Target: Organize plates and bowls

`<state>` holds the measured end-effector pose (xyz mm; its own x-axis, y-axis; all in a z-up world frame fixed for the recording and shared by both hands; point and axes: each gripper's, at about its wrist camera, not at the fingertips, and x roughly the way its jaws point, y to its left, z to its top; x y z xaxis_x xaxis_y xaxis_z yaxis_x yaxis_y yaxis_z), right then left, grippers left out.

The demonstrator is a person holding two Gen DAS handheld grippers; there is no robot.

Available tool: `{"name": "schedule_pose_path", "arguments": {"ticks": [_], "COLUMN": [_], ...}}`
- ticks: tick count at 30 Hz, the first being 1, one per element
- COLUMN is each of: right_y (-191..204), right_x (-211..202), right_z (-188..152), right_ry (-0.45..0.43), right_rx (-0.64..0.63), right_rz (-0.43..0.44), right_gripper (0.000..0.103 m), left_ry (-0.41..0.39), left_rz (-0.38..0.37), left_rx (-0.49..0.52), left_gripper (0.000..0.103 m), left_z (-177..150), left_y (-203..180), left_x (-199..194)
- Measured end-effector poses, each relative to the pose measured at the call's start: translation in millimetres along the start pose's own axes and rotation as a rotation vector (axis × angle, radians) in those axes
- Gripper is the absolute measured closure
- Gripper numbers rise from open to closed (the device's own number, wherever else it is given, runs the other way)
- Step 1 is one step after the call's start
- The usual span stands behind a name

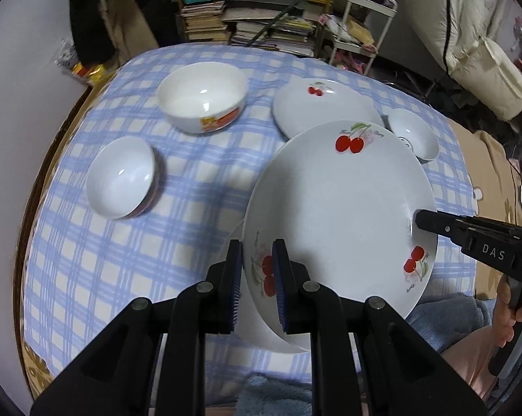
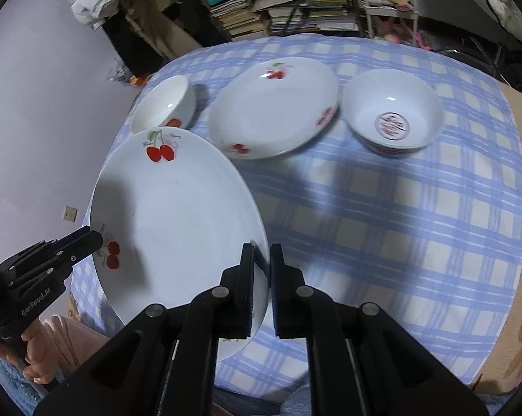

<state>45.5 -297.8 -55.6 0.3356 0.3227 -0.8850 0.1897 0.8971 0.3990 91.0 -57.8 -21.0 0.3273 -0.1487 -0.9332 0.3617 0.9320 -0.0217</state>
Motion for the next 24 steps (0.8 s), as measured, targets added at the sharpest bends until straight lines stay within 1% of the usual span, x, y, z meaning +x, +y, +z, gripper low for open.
{"name": "schedule_pose_path", "arguments": {"ticks": [7,9,11,13,16,20,24], "right_y": [23.7,25.5,26.1,27.5,29.7,27.0,32.0], "right_x": [14.1,20.8,28.0,37.9,49.6,62.3,70.6], "right_z": [-3.8,-7.3,-11.0,-12.8,-13.5,-17.8,-23.2], "right_ry": [0.002,0.018,0.041,0.068,0.085,0.108,0.106], "right_rx": [-0.016,-0.016,-0.015,-0.022,-0.042,-0.017,-0.053], "right_rz": [-0.008,-0.006,0.002,0.015,-0.024,-0.023,-0.078], "right_gripper": [0.093,0.093,0.093,0.093,0.093,0.093,0.093], "left_ry": [0.029,0.042,0.053,0.062,0.087,0.103,0.132], "left_rz": [-0.003,-0.001,0.020,0.031,0.010,0.011,0.011], "left_rx": [-0.043,-0.057,-0.084,-0.081,-0.101,-0.132,-0.126], "left_gripper": [0.086,0.086,0.086,0.086,0.086,0.086,0.086], "left_z": [-18.8,-21.5,-24.2,-27.0,-32.3,-40.3,-46.1], "left_y": [24.1,27.9,32.3,33.5,38.2,42.6,42.1], "left_x": [11.7,17.1,24.1,30.2,41.0,51.3,63.7]}}
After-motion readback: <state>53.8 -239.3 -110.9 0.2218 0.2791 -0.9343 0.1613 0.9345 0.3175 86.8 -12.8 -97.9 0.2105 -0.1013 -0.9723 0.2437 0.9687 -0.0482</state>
